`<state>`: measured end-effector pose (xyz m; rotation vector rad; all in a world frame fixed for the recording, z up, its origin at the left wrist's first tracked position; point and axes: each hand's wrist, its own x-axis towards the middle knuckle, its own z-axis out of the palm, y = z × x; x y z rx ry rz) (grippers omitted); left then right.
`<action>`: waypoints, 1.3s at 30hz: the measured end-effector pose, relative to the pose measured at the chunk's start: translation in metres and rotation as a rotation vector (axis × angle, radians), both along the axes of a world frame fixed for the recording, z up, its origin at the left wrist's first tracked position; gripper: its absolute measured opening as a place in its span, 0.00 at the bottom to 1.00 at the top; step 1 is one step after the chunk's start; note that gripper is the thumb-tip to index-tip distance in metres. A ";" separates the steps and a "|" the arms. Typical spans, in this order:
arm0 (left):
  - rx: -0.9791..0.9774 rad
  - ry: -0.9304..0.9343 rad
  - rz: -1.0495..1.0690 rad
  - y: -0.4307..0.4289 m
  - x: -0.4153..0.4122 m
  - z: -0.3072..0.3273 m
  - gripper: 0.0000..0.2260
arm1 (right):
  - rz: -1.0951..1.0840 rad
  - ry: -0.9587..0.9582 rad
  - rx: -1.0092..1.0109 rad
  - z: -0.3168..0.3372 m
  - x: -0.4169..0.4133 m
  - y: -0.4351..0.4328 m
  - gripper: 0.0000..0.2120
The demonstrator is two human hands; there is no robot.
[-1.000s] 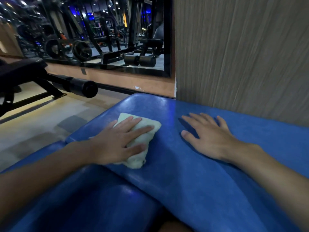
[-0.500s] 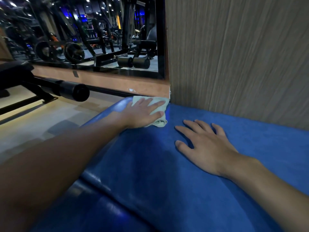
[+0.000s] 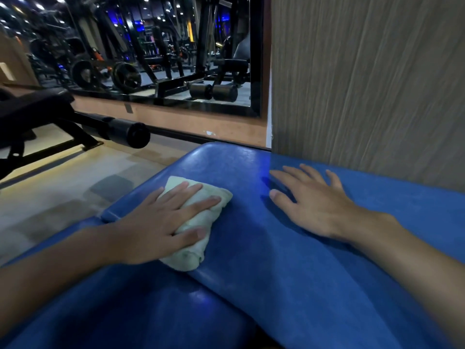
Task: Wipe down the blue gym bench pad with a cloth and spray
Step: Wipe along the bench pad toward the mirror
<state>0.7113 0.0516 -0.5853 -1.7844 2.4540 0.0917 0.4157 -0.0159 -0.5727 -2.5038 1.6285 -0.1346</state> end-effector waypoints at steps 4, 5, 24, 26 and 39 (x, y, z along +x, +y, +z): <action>-0.042 0.041 0.045 -0.054 -0.011 0.001 0.29 | 0.042 0.062 0.027 -0.015 0.010 -0.007 0.31; -0.036 0.050 0.064 -0.074 -0.014 0.001 0.31 | 0.041 0.059 0.024 -0.018 0.009 -0.009 0.31; -0.099 -0.001 0.030 -0.049 0.008 -0.002 0.35 | 0.035 0.009 0.017 -0.017 0.007 -0.007 0.31; -0.080 0.008 0.014 -0.011 0.022 -0.001 0.31 | 0.033 0.010 0.019 -0.015 0.007 -0.004 0.31; -0.059 0.097 0.181 -0.130 0.013 -0.006 0.36 | 0.124 0.031 -0.006 -0.020 0.039 -0.011 0.29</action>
